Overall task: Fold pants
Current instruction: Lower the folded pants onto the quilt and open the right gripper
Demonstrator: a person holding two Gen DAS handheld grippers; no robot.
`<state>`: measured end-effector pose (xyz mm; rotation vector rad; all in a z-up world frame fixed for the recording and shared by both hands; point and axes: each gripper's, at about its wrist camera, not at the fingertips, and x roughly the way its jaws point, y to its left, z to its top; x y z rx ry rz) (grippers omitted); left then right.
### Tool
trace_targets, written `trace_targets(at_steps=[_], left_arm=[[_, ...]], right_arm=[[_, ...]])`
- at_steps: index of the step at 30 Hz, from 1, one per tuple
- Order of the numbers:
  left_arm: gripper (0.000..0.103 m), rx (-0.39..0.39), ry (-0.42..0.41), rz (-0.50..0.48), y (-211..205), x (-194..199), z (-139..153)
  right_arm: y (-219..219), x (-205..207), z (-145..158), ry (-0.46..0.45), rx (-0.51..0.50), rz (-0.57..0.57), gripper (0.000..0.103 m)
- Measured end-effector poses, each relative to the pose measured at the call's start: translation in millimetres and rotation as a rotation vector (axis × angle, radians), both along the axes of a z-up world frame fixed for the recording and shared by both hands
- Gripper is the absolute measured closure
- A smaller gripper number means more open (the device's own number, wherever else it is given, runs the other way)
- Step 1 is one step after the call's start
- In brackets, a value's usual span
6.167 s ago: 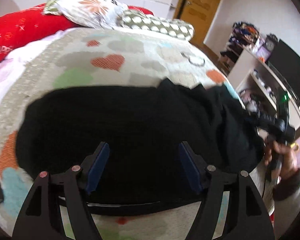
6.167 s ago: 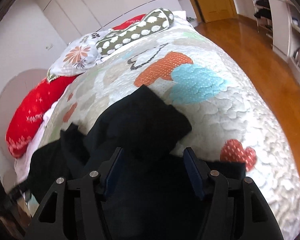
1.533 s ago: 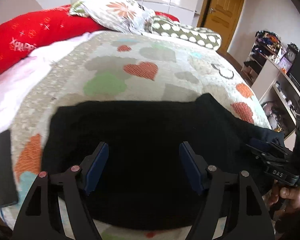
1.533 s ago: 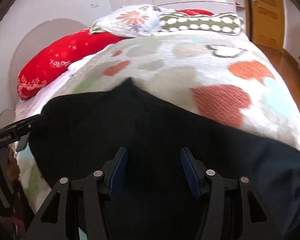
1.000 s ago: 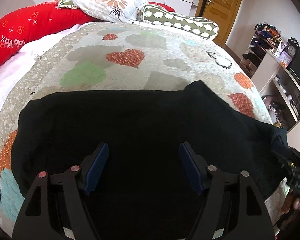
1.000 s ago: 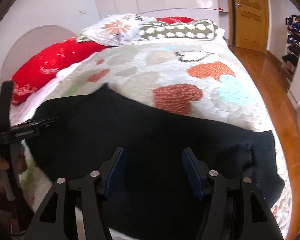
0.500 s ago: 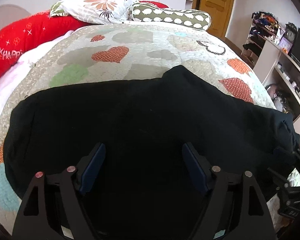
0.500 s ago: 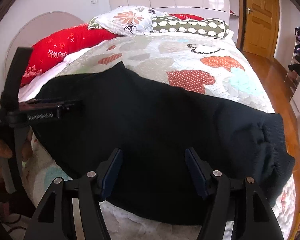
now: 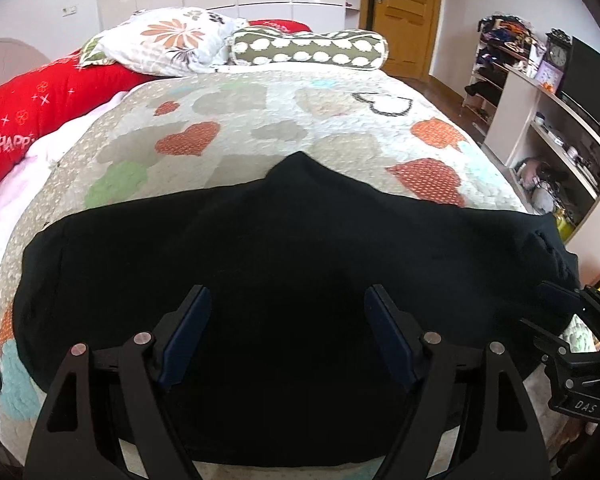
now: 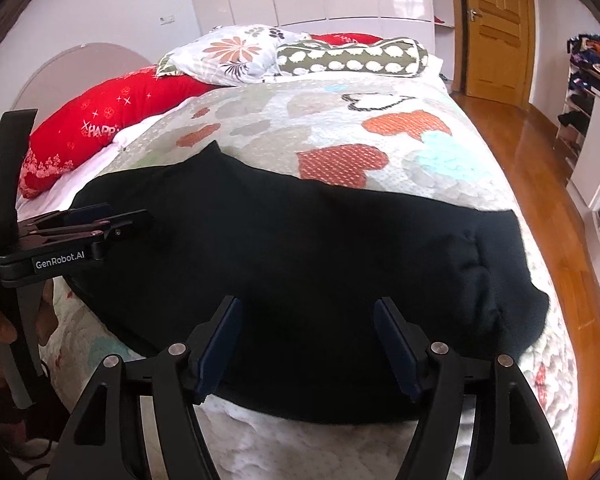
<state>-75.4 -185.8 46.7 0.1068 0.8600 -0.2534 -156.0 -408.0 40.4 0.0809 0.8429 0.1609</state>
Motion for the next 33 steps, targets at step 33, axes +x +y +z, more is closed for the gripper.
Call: trace_targets(at_steps=[33], left_arm=[[0.02, -0.021, 0.164, -0.613, -169.3, 34.1, 13.5]], right_arm=[[-102.9, -58.2, -0.2, 0.022, 0.188, -0.19, 0.03]])
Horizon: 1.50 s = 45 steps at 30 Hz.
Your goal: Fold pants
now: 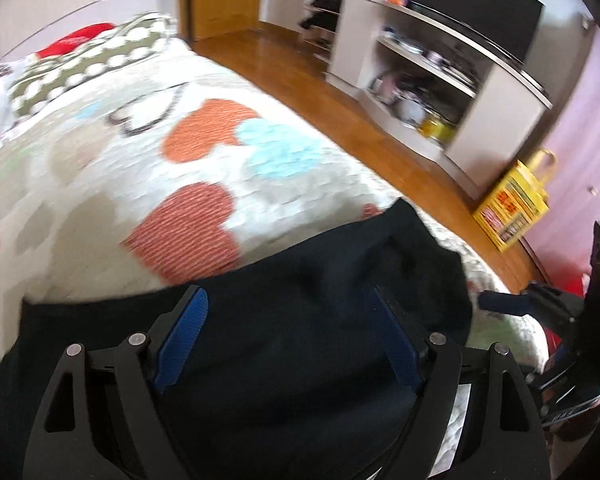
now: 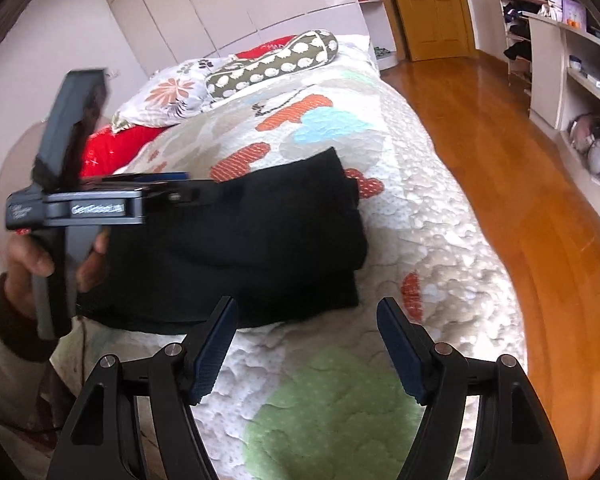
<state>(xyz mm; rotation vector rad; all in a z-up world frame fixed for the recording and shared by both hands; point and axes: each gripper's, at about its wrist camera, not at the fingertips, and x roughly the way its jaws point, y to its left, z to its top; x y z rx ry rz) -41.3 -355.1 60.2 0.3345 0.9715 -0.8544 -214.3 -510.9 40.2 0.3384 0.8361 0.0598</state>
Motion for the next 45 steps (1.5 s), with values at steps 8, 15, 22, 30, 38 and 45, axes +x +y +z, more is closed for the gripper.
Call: trace_targets(at_steps=[8, 15, 22, 30, 38, 45], left_arm=[[0.02, 0.037, -0.018, -0.052, -31.4, 4.3, -3.2], [0.02, 0.019, -0.024, -0.009, -8.8, 8.8, 7.8], [0.02, -0.027, -0.059, 0.018, 17.8, 12.3, 30.2], [0.02, 0.019, -0.051, -0.05, -14.0, 5.8, 12.0], [0.02, 0.078, -0.037, -0.243, -60.4, 5.6, -10.2], [0.018, 0.112, -0.001, -0.436, -91.5, 3.4, -27.5]], right_arm=[[-15.3, 12.0, -2.1, -0.016, 0.049, -0.051, 0.03], [-18.7, 44.2, 0.3, -0.044, 0.115, -0.003, 0.094], [0.4, 22.7, 20.5, -0.132, 0.213, 0.098, 0.095], [-17.0, 13.5, 0.8, -0.024, 0.106, -0.071, 0.045], [-15.0, 1.6, -6.0, -0.006, 0.165, -0.036, 0.037], [-19.2, 16.1, -23.1, -0.019, 0.216, -0.045, 0.035]])
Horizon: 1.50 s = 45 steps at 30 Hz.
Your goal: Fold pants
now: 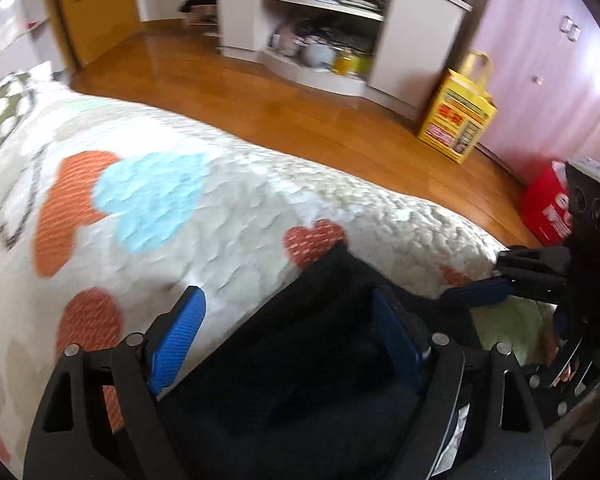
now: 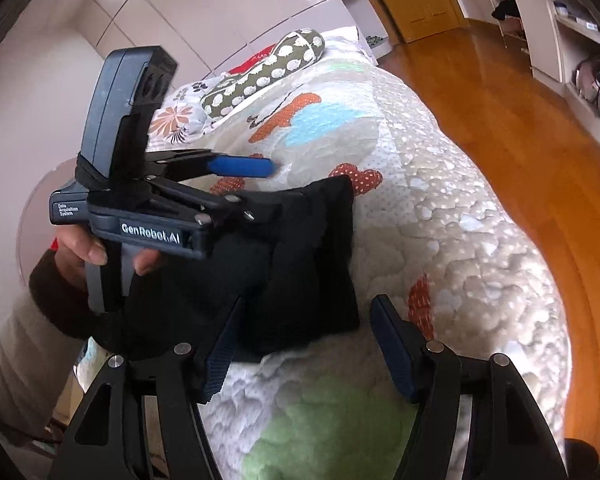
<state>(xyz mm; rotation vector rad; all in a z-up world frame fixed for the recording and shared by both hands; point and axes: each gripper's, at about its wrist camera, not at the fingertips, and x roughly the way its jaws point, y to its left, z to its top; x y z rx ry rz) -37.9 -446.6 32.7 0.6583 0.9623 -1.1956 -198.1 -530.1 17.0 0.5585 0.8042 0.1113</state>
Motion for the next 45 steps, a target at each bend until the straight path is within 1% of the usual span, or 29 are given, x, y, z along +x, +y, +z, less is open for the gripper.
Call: trace_targets(at_steps=[1, 3, 4, 5, 6, 7, 8, 9, 10, 13, 14, 16, 17, 18, 19, 21, 23, 24, 25, 26, 28, 30, 32, 33, 35, 36, 39, 41, 45], left_arm=[[0.017, 0.01, -0.006, -0.011, -3.6, -1.4, -3.5], [0.015, 0.022, -0.018, -0.011, -12.3, -3.5, -12.4], [0.016, 0.011, -0.008, 0.004, -14.6, -3.0, -13.0], [0.019, 0.004, 0.002, 0.024, -16.2, -2.1, -13.0], [0.029, -0.005, 0.008, 0.03, -16.4, -1.4, -11.0], [0.049, -0.021, 0.022, 0.036, -15.1, -0.3, -7.7], [0.064, -0.043, 0.048, 0.045, -12.5, 1.1, -2.7], [0.086, -0.061, 0.099, 0.05, -9.5, 2.9, 3.0], [0.086, -0.077, 0.116, 0.065, -4.9, 3.2, 10.9], [0.085, -0.139, 0.081, 0.094, 19.6, -0.3, 41.0], [0.084, -0.166, 0.08, 0.119, 31.7, 3.0, 53.4], [0.077, -0.216, 0.093, 0.203, 64.5, 13.3, 80.6], [0.072, -0.244, 0.099, 0.248, 82.0, 17.8, 93.2], [0.06, -0.283, 0.11, 0.309, 111.4, 23.6, 107.9], [0.048, -0.304, 0.115, 0.342, 129.1, 27.5, 114.1], [0.039, -0.348, 0.109, 0.44, 179.9, 32.3, 127.0], [0.037, -0.359, 0.092, 0.523, 223.6, 30.4, 131.2], [0.033, -0.359, 0.085, 0.566, 244.2, 28.4, 131.4], [0.03, -0.355, 0.08, 0.603, 258.7, 26.3, 128.9], [0.03, -0.348, 0.079, 0.643, 276.9, 23.4, 125.3], [0.03, -0.332, 0.086, 0.693, 296.2, 19.8, 115.1], [0.03, -0.323, 0.11, 0.731, 312.6, 14.4, 98.9], [0.03, -0.316, 0.142, 0.745, 316.3, 12.1, 80.9], [0.03, -0.311, 0.152, 0.749, 314.7, 8.9, 74.9], [0.03, -0.293, 0.171, 0.74, 309.3, 3.1, 60.3], [0.03, -0.286, 0.181, 0.732, 304.6, 1.1, 52.1], [0.03, -0.275, 0.251, 0.736, 296.5, -5.0, 30.1], [0.03, -0.238, 0.268, 0.729, 288.2, -12.5, 18.1], [0.03, -0.166, 0.234, 0.716, 271.5, -20.9, 8.2]], right_arm=[[0.5, 1.9, -0.7, -0.005, 0.002, -0.004, 0.035], [0.4, 1.9, -1.5, -0.017, 0.005, -0.025, 0.054], [0.8, 3.3, -2.8, -0.021, 0.014, -0.031, 0.067], [1.0, 4.9, -4.1, -0.022, 0.02, -0.029, 0.071], [2.3, 5.5, -4.6, -0.025, 0.022, -0.027, 0.073], [3.5, 4.9, -2.4, -0.031, 0.019, -0.022, 0.079], [4.6, 4.9, 1.0, -0.043, 0.027, -0.012, 0.081], [3.4, 1.9, 4.9, -0.058, 0.04, -0.011, 0.082], [3.6, 0.9, 10.0, -0.074, 0.052, -0.008, 0.083], [13.7, -0.2, 41.2, -0.146, 0.038, 0.029, 0.083], [20.7, 0.0, 53.5, -0.174, 0.028, 0.055, 0.084], [38.4, 2.2, 75.4, -0.222, 0.011, 0.112, 0.084], [47.8, 4.1, 84.3, -0.241, 0.005, 0.144, 0.085], [60.6, 7.3, 93.3, -0.264, -0.003, 0.183, 0.085], [73.8, 10.6, 99.6, -0.28, -0.006, 0.221, 0.085], [106.2, 22.9, 105.8, -0.297, -0.02, 0.302, 0.086], [141.9, 38.6, 100.5, -0.286, -0.03, 0.373, 0.086], [159.5, 46.1, 93.1, -0.274, -0.031, 0.408, 0.086], [173.4, 51.7, 85.6, -0.26, -0.03, 0.438, 0.086], [193.9, 61.6, 71.8, -0.223, -0.035, 0.472, 0.083], [224.8, 72.4, 47.7, -0.127, -0.065, 0.531, 0.081], [233.2, 69.6, 36.7, -0.075, -0.022, 0.578, 0.076], [215.0, 58.5, 42.6, -0.08, 0.005, 0.546, 0.059], [204.9, 54.2, 47.5, -0.095, -0.003, 0.516, 0.056], [168.4, 39.7, 63.3, -0.147, -0.028, 0.43, 0.044], [147.5, 31.6, 71.4, -0.168, -0.072, 0.376, 0.041], [125.7, 17.0, 78.2, -0.153, -0.233, 0.282, 0.041], [127.6, 14.3, 72.7, -0.134, -0.252, 0.303, 0.041], [145.9, 24.0, 59.8, -0.131, -0.323, 0.335, 0.041]])
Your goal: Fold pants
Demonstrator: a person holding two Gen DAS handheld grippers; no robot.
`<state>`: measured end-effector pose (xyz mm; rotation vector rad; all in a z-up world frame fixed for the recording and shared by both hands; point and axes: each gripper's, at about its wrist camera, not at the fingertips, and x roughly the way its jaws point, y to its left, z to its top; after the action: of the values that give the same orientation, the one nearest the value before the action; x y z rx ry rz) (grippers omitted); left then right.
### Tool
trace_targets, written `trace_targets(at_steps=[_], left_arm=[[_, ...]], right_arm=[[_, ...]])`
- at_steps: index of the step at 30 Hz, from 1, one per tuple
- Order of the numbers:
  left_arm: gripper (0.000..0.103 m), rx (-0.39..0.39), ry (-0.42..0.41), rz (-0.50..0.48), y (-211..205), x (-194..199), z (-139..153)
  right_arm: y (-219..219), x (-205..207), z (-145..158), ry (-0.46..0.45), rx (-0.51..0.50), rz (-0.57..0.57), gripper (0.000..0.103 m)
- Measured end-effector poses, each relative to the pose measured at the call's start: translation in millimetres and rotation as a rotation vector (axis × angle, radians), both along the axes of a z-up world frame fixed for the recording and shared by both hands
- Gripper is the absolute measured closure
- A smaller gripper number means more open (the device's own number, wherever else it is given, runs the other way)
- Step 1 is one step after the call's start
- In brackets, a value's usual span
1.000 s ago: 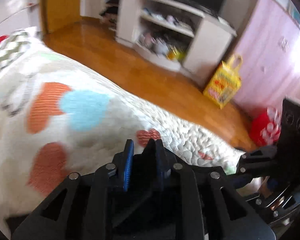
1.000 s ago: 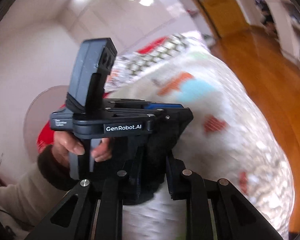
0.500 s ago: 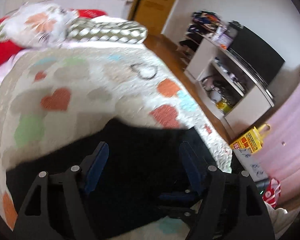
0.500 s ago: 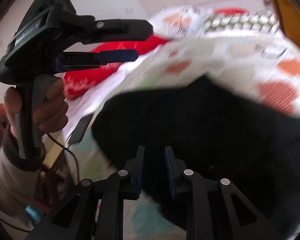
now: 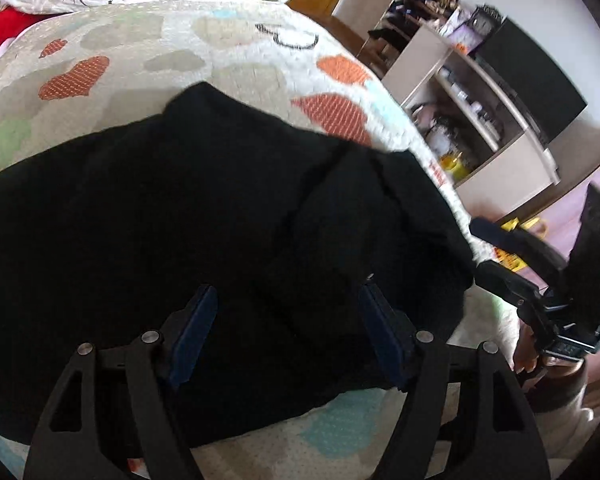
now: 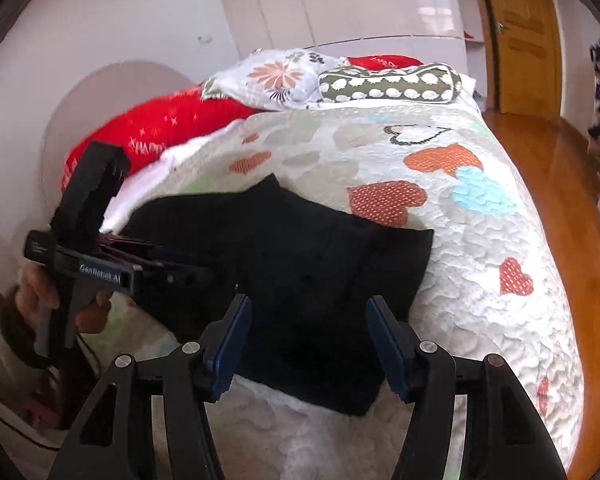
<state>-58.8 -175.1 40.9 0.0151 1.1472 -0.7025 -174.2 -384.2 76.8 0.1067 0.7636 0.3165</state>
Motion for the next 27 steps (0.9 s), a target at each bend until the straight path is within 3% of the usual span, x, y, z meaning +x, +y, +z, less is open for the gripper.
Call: trace_targets(at_steps=[2, 3, 4, 5, 6, 8, 11, 14, 18, 23, 24, 27], left_arm=[[0.03, 0.006, -0.009, -0.003, -5.4, 1.8, 0.1], [0.036, -0.002, -0.006, -0.006, -7.6, 4.2, 0.8], [0.058, -0.003, -0.005, -0.017, -10.7, 6.0, 1.2], [0.07, 0.012, -0.005, -0.039, -15.2, 6.9, 1.5], [0.082, 0.035, -0.011, -0.065, -21.2, 5.8, 2.7], [0.086, 0.053, -0.047, -0.109, -30.7, 1.4, 11.3], [0.087, 0.049, -0.14, -0.155, -41.4, 0.8, 37.9], [0.088, 0.047, -0.18, -0.132, -39.6, 13.5, 55.0], [0.088, 0.078, -0.152, -0.048, -21.2, 36.0, 43.4], [0.085, 0.073, -0.053, 0.035, -7.4, 53.5, 15.6], [0.082, 0.066, -0.041, 0.05, -2.9, 53.5, 14.5], [0.055, -0.007, -0.011, 0.125, 26.4, 58.1, 21.2]], right_arm=[[7.7, 10.2, -8.1, -0.001, -0.009, 0.001, 0.041], [9.7, 17.0, -14.1, 0.007, -0.032, -0.007, 0.043], [12.5, 25.0, -20.8, 0.023, -0.069, -0.013, 0.048], [12.5, 28.2, -25.5, 0.042, -0.092, -0.011, 0.076], [11.1, 33.6, -35.9, 0.077, -0.108, -0.006, 0.084], [-3.5, 29.6, -39.2, 0.083, -0.022, -0.008, 0.089], [-35.5, 14.4, -25.5, 0.046, 0.166, -0.035, 0.093], [-51.2, 8.2, -2.7, -0.01, 0.272, -0.041, 0.093], [-53.0, 6.6, 28.0, -0.1, 0.32, -0.032, 0.093], [-35.3, 25.3, 38.9, -0.116, 0.405, 0.013, 0.093], [-28.7, 26.4, 42.1, -0.12, 0.402, 0.028, 0.093], [1.8, 33.9, 46.4, -0.126, 0.392, 0.095, 0.093]])
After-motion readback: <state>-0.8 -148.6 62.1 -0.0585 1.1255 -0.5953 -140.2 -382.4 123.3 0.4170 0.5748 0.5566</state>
